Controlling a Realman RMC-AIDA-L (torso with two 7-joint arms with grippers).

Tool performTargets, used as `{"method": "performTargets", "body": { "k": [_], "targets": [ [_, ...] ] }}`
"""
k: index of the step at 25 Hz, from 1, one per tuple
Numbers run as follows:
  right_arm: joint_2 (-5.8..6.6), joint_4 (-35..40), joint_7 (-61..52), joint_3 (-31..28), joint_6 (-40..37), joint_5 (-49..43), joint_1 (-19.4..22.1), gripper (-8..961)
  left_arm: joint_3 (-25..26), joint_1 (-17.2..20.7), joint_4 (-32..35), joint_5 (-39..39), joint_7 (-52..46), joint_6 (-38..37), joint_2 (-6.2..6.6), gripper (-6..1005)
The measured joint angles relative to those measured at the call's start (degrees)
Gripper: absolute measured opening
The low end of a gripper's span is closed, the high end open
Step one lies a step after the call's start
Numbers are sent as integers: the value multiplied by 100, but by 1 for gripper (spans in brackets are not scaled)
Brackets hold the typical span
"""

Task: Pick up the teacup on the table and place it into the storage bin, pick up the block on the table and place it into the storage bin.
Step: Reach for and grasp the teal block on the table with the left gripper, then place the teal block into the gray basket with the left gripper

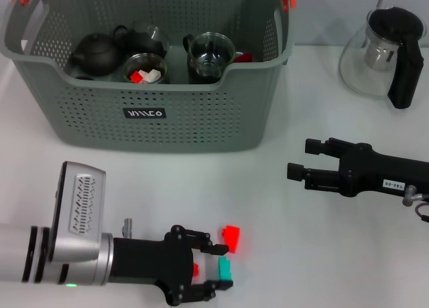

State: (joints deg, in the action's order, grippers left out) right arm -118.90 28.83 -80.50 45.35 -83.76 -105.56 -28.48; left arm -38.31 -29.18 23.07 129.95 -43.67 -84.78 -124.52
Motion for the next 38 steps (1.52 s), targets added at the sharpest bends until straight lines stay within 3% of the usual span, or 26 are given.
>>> {"method": "performTargets", "body": {
  "k": [7,10,13,14,17,21,26,30,32,34,38],
  "targets": [
    [-1,0,-30,10,0,0,1,926,-2,-18,32,-12,-25,-1,7,580],
    [1,0,-31,7,0,0,1,926,-1,-21,36,-10,-35,-15,15,397],
    [6,0,-34,7,-7,0,0,926,16,-17,76,-11,-52,-132,24,400],
    [7,0,-36,5,-13,0,-1,926,97,13,264,-13,-149,-484,37,401],
    [15,3,-41,-1,-28,1,-5,926,567,63,692,-126,-344,-1463,87,405],
    [18,8,-39,-1,-43,1,-7,926,1517,-71,797,-708,-540,-2656,330,409],
    [15,4,-8,0,-46,1,-8,927,2126,-370,827,-2299,-1419,-3138,430,415],
    [9,1,-6,4,-51,1,-4,927,2112,-709,1005,-3414,-2336,-2556,452,419],
    [9,0,-4,8,-54,1,-11,927,1983,-891,1272,-3490,-2674,-1960,471,421],
    [7,0,-1,10,-53,1,-17,927,1682,-1013,1614,-3424,-2971,-1304,491,424],
    [7,0,7,8,-51,1,-33,927,425,-1032,2654,-3029,-3899,574,511,428]
  ]
}}
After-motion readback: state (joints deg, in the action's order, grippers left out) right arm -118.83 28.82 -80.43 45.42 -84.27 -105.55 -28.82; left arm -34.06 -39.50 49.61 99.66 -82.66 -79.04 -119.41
